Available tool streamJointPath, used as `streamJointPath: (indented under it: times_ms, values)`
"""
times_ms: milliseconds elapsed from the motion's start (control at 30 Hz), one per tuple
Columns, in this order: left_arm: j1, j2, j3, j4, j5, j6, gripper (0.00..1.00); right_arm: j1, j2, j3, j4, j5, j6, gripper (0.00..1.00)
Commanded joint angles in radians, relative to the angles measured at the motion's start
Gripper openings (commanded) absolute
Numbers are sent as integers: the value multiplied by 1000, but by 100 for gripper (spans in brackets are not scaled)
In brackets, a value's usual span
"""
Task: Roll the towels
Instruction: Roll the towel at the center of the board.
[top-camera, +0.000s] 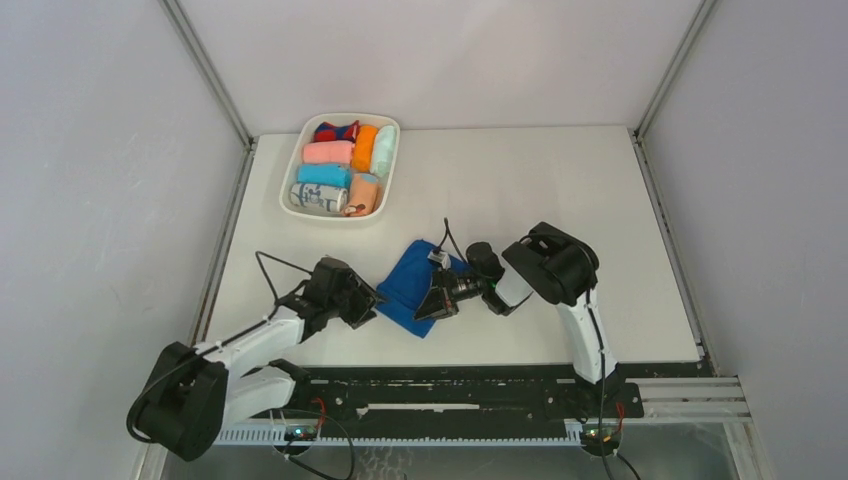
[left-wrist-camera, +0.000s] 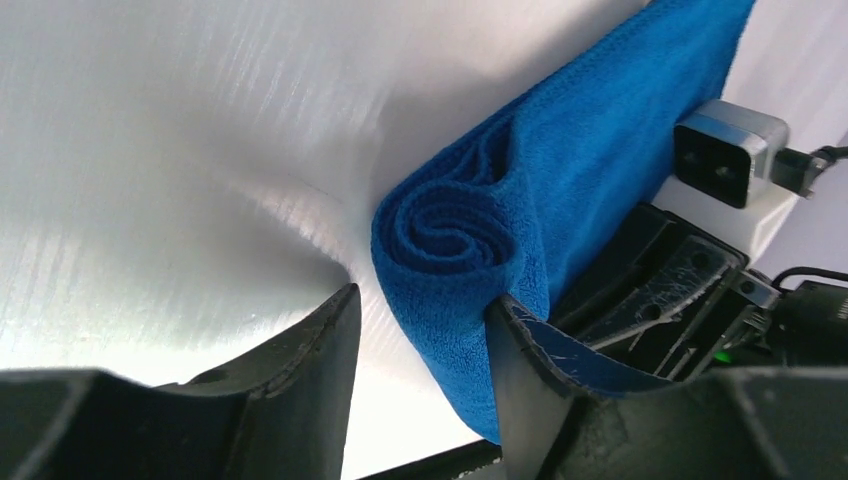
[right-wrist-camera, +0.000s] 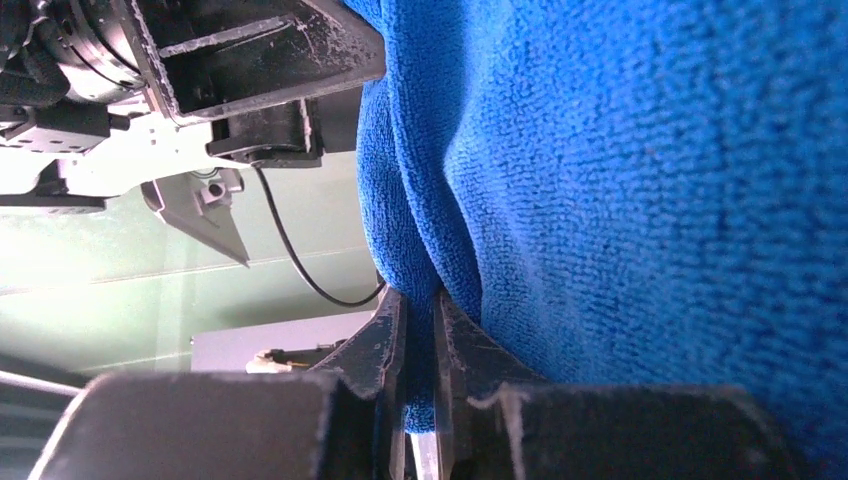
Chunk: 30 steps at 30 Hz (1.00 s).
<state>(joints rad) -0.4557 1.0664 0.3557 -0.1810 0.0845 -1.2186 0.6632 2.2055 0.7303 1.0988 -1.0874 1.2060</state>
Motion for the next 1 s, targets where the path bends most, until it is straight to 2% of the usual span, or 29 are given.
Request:
streamJointPath:
  times_ms: [0, 100, 233, 367, 500, 600, 733, 867, 967]
  values:
    - [-12, 61, 36, 54, -17, 31, 51, -8, -60, 9, -259, 56, -145, 9]
    - [-15, 94, 47, 52, -31, 46, 45, 3, -132, 33, -417, 75, -251, 14]
    - [-15, 108, 79, -19, -77, 98, 34, 22, -296, 80, -717, 151, -468, 30]
    - [-15, 129, 109, -70, -75, 139, 28, 79, -458, 185, -1118, 355, -733, 41]
    - [-15, 145, 129, -95, -59, 150, 26, 189, -583, 257, -1324, 647, -889, 47]
    - [-15, 154, 142, -117, -53, 156, 26, 306, -641, 300, -1417, 910, -985, 49]
    - [-15, 159, 152, -131, -45, 159, 26, 455, -647, 341, -1446, 1228, -1065, 53]
    - [-15, 158, 150, -133, -39, 157, 27, 585, -624, 357, -1412, 1412, -1139, 57]
    - [-14, 158, 149, -133, -35, 154, 27, 640, -580, 373, -1395, 1493, -1180, 59]
